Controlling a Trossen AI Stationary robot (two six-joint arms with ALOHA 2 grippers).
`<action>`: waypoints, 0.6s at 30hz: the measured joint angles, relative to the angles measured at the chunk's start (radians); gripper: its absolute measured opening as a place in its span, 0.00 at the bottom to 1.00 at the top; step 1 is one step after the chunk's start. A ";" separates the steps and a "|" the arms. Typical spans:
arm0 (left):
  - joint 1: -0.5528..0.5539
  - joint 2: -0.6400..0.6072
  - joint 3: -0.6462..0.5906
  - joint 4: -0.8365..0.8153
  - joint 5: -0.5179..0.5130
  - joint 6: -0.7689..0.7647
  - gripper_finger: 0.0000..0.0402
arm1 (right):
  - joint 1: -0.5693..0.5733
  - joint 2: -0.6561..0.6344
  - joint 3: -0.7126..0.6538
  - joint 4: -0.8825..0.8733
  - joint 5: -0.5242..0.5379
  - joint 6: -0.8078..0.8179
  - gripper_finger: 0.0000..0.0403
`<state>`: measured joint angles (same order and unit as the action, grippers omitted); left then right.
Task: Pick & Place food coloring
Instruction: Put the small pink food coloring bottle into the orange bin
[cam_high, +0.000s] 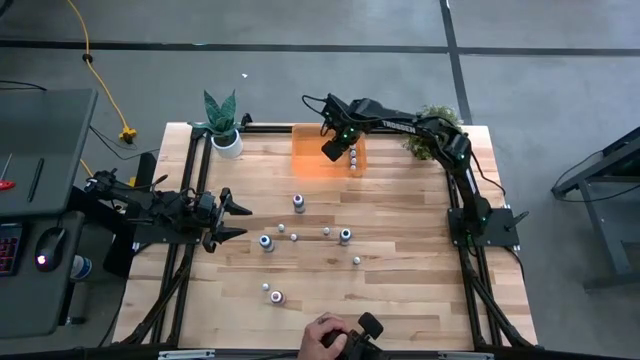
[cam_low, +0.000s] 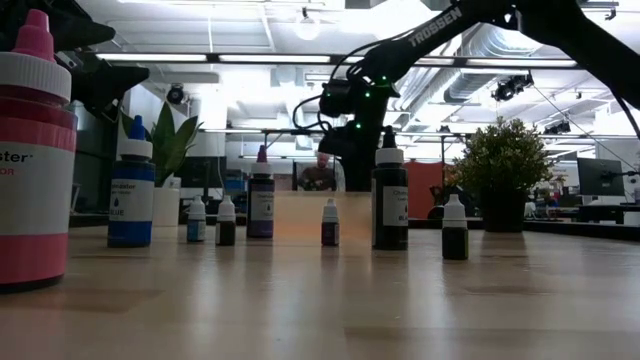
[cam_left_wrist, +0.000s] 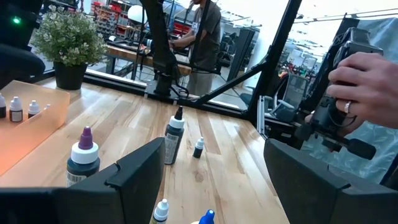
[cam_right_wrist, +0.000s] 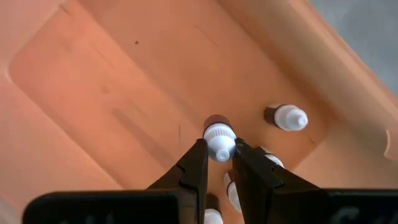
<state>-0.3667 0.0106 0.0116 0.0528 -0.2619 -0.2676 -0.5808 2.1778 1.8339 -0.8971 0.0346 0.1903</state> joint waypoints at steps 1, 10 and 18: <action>0.000 0.000 0.000 0.000 0.000 0.000 0.68 | 0.000 0.001 0.000 0.000 -0.003 -0.013 0.14; 0.000 0.000 0.000 0.000 0.000 0.000 0.68 | -0.002 0.014 0.000 -0.003 -0.021 -0.130 0.14; 0.000 0.000 0.000 0.000 0.000 0.000 0.68 | -0.002 0.018 0.000 -0.050 -0.031 -0.217 0.14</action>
<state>-0.3665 0.0105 0.0116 0.0528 -0.2619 -0.2676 -0.5823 2.1960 1.8339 -0.9473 0.0036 -0.0269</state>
